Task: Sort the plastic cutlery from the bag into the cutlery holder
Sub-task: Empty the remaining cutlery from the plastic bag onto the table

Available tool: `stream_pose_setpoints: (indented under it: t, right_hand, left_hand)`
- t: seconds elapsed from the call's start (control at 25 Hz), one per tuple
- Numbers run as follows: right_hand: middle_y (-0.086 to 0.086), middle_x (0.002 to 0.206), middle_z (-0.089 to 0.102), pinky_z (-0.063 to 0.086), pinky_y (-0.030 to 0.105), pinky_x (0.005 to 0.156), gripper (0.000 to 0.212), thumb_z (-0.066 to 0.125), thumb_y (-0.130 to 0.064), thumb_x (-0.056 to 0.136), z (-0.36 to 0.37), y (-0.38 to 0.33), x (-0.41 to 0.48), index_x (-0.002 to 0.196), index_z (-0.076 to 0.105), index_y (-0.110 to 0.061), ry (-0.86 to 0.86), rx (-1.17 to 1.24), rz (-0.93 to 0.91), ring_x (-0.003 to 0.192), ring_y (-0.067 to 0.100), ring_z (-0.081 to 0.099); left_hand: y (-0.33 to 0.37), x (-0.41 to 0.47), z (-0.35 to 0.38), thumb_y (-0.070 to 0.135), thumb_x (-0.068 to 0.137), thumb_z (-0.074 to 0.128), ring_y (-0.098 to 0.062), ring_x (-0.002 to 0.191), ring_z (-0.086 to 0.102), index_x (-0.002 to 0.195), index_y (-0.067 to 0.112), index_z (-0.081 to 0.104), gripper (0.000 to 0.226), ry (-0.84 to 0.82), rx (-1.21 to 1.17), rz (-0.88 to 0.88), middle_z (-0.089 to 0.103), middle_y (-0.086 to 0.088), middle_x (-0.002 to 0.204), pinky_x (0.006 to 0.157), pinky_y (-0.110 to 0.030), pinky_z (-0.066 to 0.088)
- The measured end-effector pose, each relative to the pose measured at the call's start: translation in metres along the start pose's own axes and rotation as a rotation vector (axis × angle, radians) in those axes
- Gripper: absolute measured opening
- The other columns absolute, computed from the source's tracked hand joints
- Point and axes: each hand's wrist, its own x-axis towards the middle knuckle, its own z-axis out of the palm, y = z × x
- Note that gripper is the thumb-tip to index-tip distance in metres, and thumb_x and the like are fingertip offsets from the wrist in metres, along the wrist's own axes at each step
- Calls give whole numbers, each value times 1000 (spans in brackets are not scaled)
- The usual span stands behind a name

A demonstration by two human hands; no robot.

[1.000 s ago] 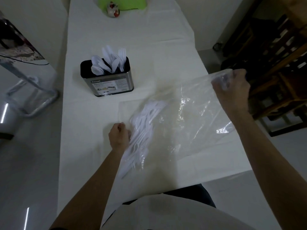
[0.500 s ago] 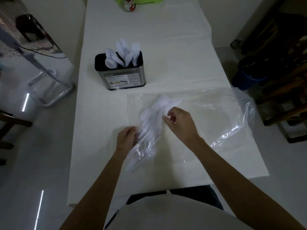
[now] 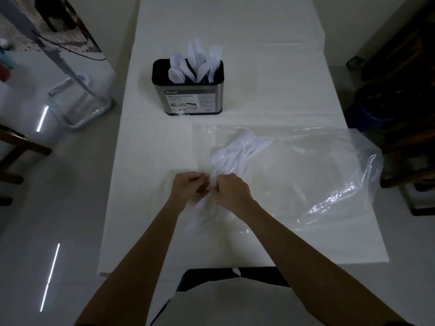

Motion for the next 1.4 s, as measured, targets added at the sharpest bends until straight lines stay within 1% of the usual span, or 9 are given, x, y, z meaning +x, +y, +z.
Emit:
stream_pose_setpoints:
  t: [0.48,0.56,0.68,0.76,0.88,1.04,1.16,1.28,1.4]
  right_hand:
    - [-4,48,31,26,27,49,26,44,-14,93,-35,87,-46,68,37,-10,440,95,114,46,21,35]
    - [-4,47,29,24,29,47,27,46,-13,92,-40,94,-50,67,36,-9,482,113,129,44,20,30]
    - [-3,46,26,21,29,44,28,47,-13,91,-41,94,-53,66,34,-9,501,122,141,42,15,23]
    - [-3,46,26,19,27,43,28,46,-13,91,-39,93,-55,66,34,-9,498,122,148,43,16,24]
    - [-4,47,26,21,29,45,27,46,-13,92,-35,92,-55,67,35,-9,483,125,152,47,23,29]
    - [-5,48,28,18,28,44,27,45,-14,93,-34,90,-55,68,35,-9,479,144,159,43,15,28]
    - [-4,48,29,18,27,44,27,44,-16,93,-34,92,-55,68,35,-9,466,145,170,43,12,27]
    - [-5,48,29,17,25,43,27,43,-17,94,-34,93,-55,69,35,-10,460,143,177,43,11,28]
    - [-4,49,29,17,25,43,27,42,-17,95,-37,93,-55,70,35,-9,448,129,189,44,12,27]
  left_hand:
    - [6,1,54,-1,78,60,0,37,55,58,12,67,25,86,145,137,58,9,38,47,-18,50]
    - [12,-4,61,2,79,60,-1,44,57,63,8,68,19,93,215,215,63,4,48,53,-22,50]
    - [21,-18,66,31,85,57,-16,91,61,100,9,66,29,281,496,465,66,-7,98,77,-30,47]
    - [26,-29,65,56,79,50,-23,115,48,123,13,54,62,132,754,639,53,-6,126,93,-35,41]
    - [24,-31,73,75,66,56,-32,144,12,148,15,13,111,-202,1152,610,9,-10,158,113,-45,22]
    - [21,-12,99,72,62,66,-41,141,-21,146,13,-20,134,-270,1286,564,-27,-17,153,117,-57,1]
    - [25,-5,110,70,63,67,-43,143,-12,148,10,-14,131,-190,1280,525,-20,-19,155,115,-56,7]
    - [28,-2,111,66,64,68,-38,133,26,147,7,6,119,-38,1289,541,17,-16,150,107,-48,30]
    - [30,-3,114,53,74,65,-30,112,44,133,4,29,85,48,1289,607,40,-13,128,90,-37,40]
